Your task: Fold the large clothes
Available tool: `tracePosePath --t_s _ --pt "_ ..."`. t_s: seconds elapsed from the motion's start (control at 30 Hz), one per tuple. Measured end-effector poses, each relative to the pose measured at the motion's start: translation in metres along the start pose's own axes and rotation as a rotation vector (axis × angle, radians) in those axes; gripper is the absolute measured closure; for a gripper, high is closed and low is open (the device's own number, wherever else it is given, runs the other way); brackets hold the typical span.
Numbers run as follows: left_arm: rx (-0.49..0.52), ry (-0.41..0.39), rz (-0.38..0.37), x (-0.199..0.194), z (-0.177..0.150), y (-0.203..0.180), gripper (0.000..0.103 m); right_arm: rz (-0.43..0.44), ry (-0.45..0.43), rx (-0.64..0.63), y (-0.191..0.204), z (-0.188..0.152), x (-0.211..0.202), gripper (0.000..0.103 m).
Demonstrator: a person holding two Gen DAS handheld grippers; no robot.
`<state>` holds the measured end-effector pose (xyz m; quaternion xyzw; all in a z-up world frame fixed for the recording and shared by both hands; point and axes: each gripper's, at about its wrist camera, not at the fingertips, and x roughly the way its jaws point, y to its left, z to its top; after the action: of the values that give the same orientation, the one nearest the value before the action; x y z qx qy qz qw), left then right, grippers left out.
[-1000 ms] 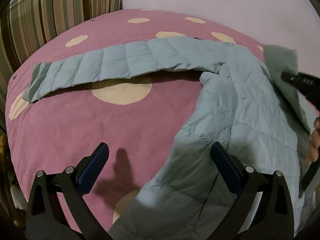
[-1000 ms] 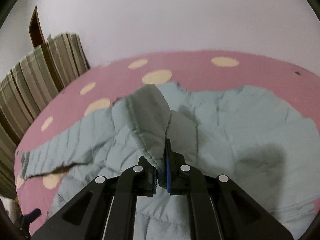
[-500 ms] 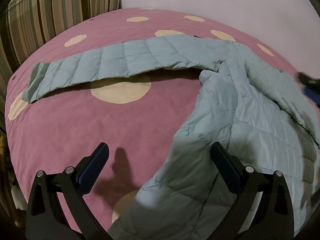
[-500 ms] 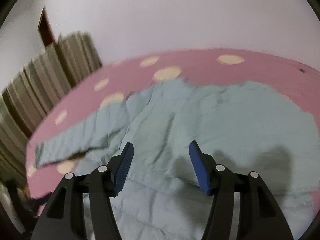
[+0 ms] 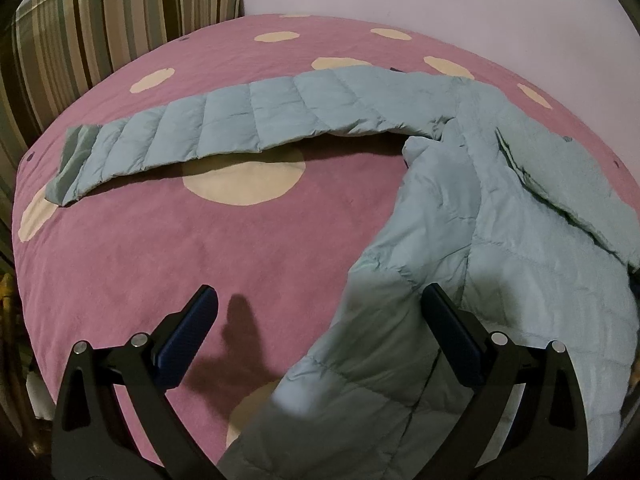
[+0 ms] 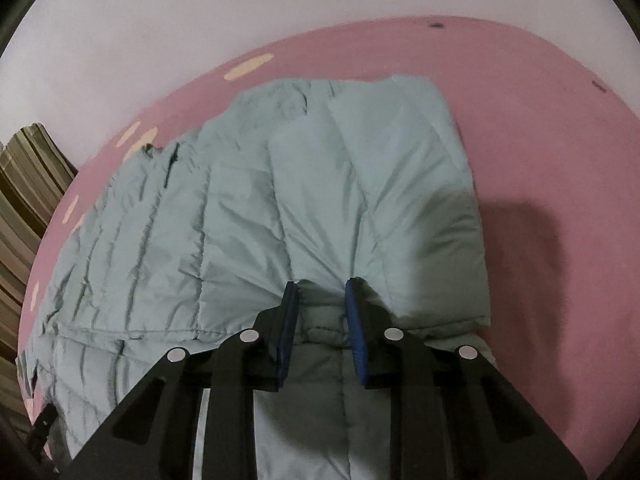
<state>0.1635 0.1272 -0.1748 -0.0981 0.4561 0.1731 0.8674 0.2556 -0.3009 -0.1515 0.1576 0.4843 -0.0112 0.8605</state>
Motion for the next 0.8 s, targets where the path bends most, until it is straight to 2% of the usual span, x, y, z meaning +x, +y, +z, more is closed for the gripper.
tracePosePath --t_s 0.1,0.2,0.37,0.47,0.53,0.67,0.77,0.8 --pt "0.0 0.01 -0.003 0.002 0.001 0.0 0.002 0.008 -0.076 0.007 0.005 0.022 -0.019 0.076" --pt "0.001 0.005 0.0 0.002 0.001 0.0 0.002 -0.026 -0.12 0.011 0.008 0.052 -0.014 0.075" --pt "0.004 0.008 0.002 0.003 0.001 0.001 0.002 -0.117 -0.09 0.023 0.005 0.087 0.027 0.075" --pt "0.006 0.012 0.005 0.005 0.0 0.001 0.002 -0.166 -0.008 0.021 -0.003 0.083 0.058 0.075" --pt "0.006 0.015 0.006 0.007 -0.001 -0.001 0.002 -0.174 0.0 0.006 -0.002 0.082 0.068 0.075" --pt "0.009 0.016 0.006 0.008 -0.001 -0.001 0.002 -0.171 -0.033 0.006 0.008 0.085 0.048 0.075" --pt "0.005 0.018 0.004 0.009 -0.002 0.0 0.002 -0.116 -0.088 0.008 0.019 0.063 0.011 0.075" --pt "0.005 0.018 0.004 0.009 -0.002 -0.001 0.002 -0.11 -0.097 0.001 0.024 0.055 0.004 0.069"
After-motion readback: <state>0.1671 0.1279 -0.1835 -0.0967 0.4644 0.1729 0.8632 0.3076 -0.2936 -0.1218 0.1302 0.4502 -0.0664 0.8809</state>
